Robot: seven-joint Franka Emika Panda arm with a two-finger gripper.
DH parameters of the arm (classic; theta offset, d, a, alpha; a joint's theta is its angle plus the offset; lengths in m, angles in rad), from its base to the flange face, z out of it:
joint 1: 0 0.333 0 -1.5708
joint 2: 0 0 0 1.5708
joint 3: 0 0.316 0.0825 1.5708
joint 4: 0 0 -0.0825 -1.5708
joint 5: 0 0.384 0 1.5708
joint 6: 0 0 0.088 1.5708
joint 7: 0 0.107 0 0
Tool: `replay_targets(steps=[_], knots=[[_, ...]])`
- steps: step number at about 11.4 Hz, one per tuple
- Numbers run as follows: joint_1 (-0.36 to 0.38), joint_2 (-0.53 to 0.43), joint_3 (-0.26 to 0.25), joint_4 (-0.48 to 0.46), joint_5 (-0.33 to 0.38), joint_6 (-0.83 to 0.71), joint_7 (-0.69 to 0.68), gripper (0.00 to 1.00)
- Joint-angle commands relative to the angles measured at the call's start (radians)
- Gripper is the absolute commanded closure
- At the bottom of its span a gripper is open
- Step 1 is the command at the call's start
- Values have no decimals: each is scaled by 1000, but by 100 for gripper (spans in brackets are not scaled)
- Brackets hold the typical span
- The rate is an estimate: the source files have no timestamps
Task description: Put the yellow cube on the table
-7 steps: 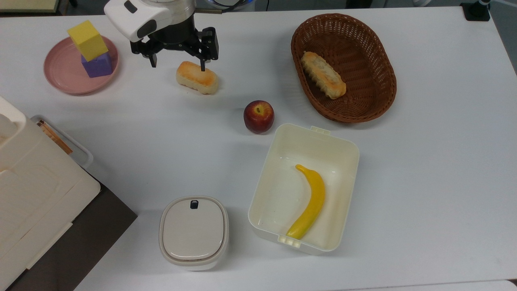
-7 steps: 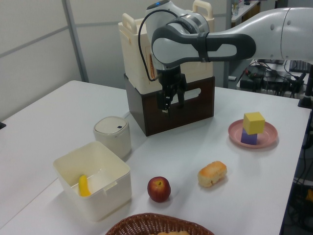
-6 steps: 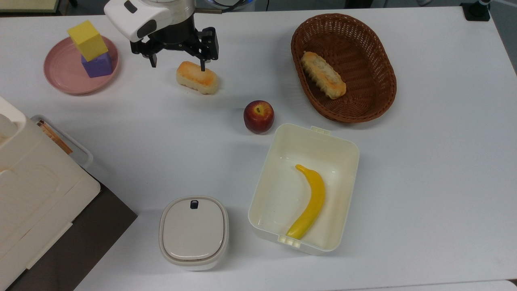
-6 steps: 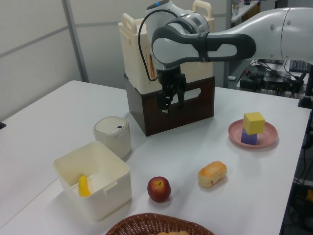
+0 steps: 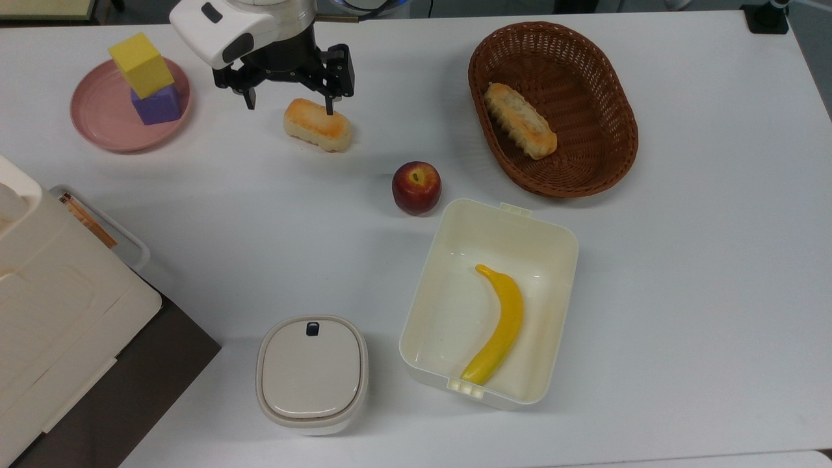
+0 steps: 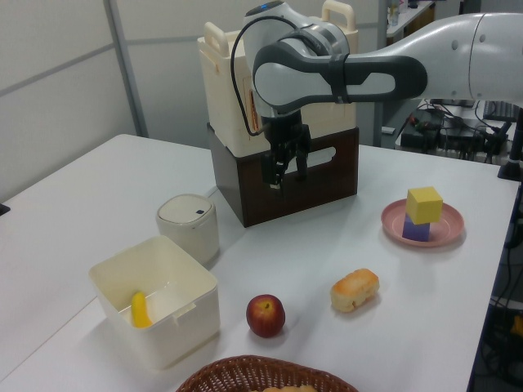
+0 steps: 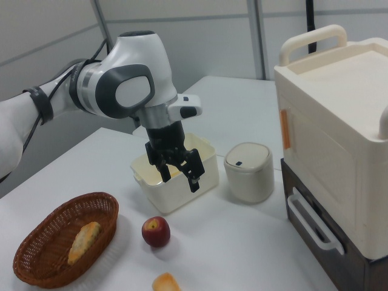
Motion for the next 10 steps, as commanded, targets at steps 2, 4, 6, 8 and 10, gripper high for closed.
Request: replay_targets(steps=[2, 4, 6, 8, 10], knots=[[11, -15, -1, -27, 19, 0, -19, 0], [19, -14, -1, -30, 19, 0, -21, 0], [19, -14, -1, -34, 16, 0, -24, 0], [19, -12, 0, -36, 16, 0, -61, 0], [22, -11, 2, -47, 18, -14, -101, 0]])
